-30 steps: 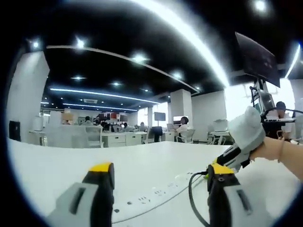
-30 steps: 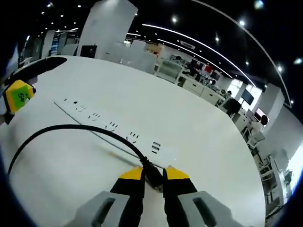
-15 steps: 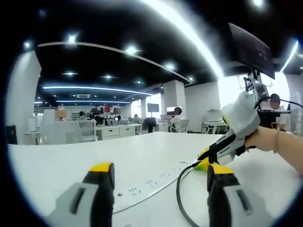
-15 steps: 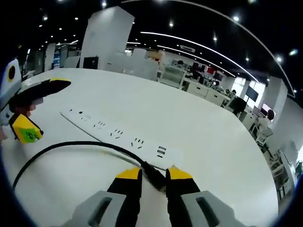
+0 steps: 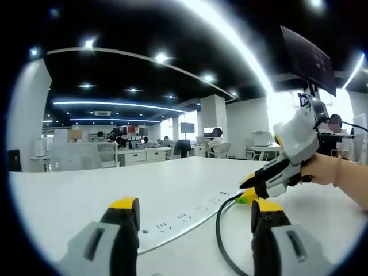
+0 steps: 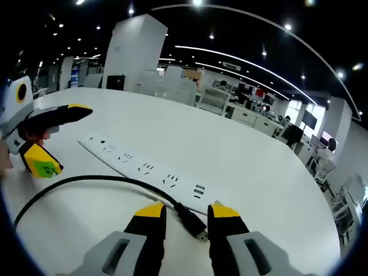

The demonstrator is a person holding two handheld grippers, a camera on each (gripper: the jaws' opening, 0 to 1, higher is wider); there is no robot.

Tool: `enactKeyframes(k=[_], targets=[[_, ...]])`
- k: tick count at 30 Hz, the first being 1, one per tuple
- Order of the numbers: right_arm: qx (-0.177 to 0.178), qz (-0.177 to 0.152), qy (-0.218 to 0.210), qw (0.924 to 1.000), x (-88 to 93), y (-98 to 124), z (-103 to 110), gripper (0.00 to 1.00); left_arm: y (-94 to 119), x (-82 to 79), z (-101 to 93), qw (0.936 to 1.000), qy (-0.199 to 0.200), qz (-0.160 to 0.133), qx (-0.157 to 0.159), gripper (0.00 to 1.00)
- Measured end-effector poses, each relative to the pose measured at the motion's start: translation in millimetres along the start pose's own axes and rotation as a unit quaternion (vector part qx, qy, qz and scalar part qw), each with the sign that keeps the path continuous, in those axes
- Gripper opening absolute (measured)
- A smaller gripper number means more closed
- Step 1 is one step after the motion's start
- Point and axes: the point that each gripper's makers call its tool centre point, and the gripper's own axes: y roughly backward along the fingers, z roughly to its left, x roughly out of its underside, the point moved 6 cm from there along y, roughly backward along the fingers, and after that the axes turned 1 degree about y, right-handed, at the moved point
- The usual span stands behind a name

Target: Locate the USB plug end of the data cable currently connected to the USB port on the desk. Grip the plug, withdraw it from the port, and place it onto the desktop.

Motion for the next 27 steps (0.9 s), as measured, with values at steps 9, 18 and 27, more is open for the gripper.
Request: enactKeyframes(k=[9,18,27], targets=[[-0.002,-0.024,-0.030,0.9993,-0.7,0,-1,0.35,-2,6.4,-3.1,0.9999,-0.002,0.013,0.005,0.80],[0.027,-0.046,-0.058,0.9969,-5.5,1,-7,0.38,-5,16.2,-11.5,0.9993,0.006,0.031,0.021,0.80],[0.039,-0.061,-0.056,0.9958,-8.0,-1,-4,0.43,-5,15.8,-14.4,0.9992,0.013,0.022,0.031,0.82]])
